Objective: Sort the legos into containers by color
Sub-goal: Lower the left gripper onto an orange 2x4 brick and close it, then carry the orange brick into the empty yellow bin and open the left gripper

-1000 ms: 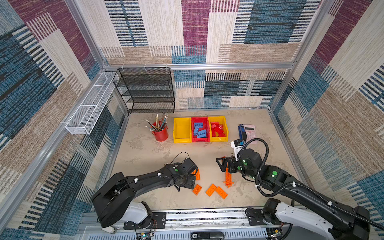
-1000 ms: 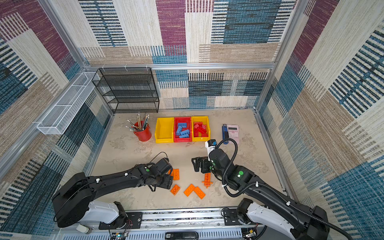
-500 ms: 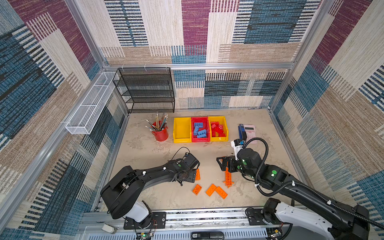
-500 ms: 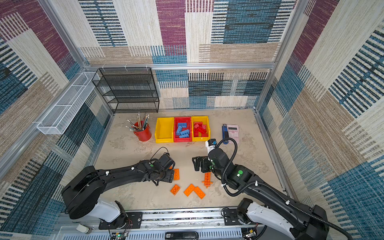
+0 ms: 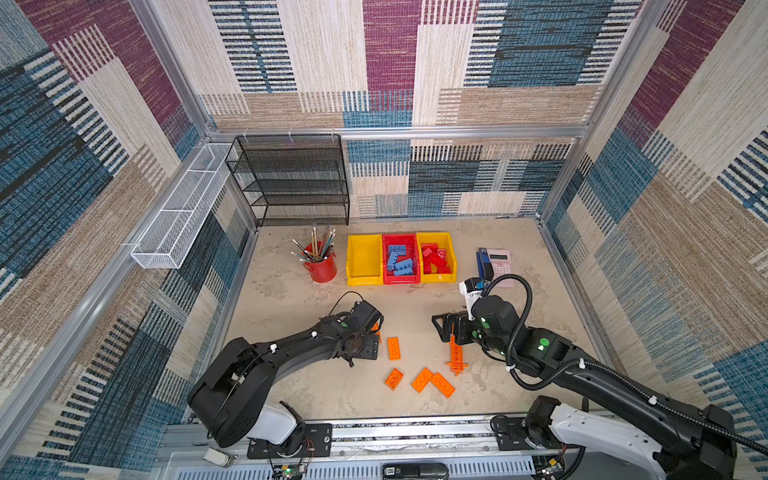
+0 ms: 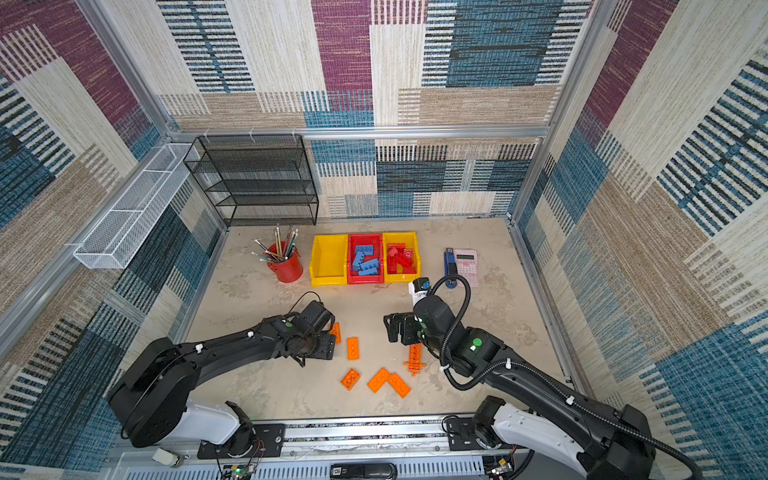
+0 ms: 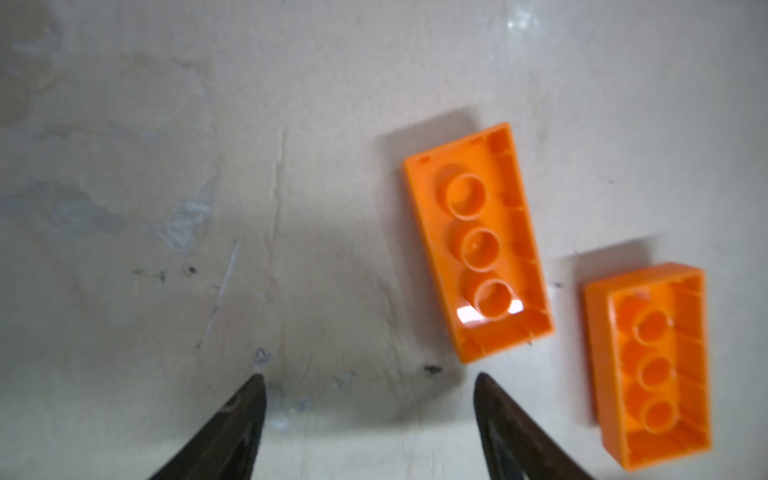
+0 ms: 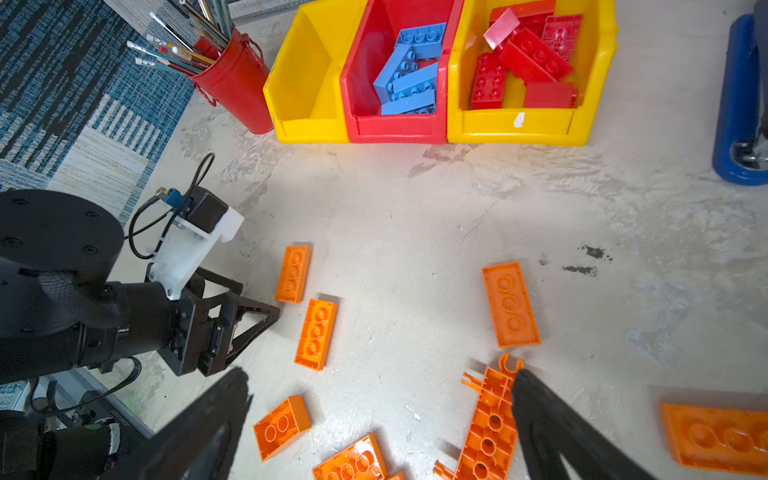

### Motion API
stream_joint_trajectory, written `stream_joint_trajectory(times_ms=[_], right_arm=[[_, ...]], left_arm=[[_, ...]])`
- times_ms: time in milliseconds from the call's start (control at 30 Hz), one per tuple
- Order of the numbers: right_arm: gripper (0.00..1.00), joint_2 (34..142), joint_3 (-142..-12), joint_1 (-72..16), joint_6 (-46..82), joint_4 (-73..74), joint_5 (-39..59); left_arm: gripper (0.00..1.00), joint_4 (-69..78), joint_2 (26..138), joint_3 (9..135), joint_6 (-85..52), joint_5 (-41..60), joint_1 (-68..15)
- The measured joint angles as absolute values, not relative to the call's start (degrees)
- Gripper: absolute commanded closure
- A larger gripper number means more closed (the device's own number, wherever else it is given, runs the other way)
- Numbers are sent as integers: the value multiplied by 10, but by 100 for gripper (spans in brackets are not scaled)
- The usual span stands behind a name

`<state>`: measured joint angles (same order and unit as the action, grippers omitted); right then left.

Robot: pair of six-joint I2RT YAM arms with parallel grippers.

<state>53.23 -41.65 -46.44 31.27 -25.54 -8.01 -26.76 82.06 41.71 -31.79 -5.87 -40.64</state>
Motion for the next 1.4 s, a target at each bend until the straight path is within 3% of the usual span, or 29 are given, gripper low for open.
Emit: stream_joint_trajectory(times_ms=[300, 633, 767, 967, 1067, 1400], right_arm=[[1, 517, -406, -464, 309, -253, -81], [1, 472, -382, -464, 310, -253, -88], [1, 456, -378, -464, 310, -258, -97], [1, 446, -374, -464, 310, -268, -114], [1, 453, -374, -464, 309, -268, -120], [1, 480, -383, -464, 291, -258, -122]], left_arm=[[20, -270, 767, 435, -343, -33, -410], [26, -262, 910, 508, -347, -50, -401], [34, -252, 944, 523, -349, -57, -398], [63, -247, 952, 527, -349, -67, -394], [72, -247, 948, 522, -350, -72, -395], [75, -323, 941, 588, -342, -75, -383]])
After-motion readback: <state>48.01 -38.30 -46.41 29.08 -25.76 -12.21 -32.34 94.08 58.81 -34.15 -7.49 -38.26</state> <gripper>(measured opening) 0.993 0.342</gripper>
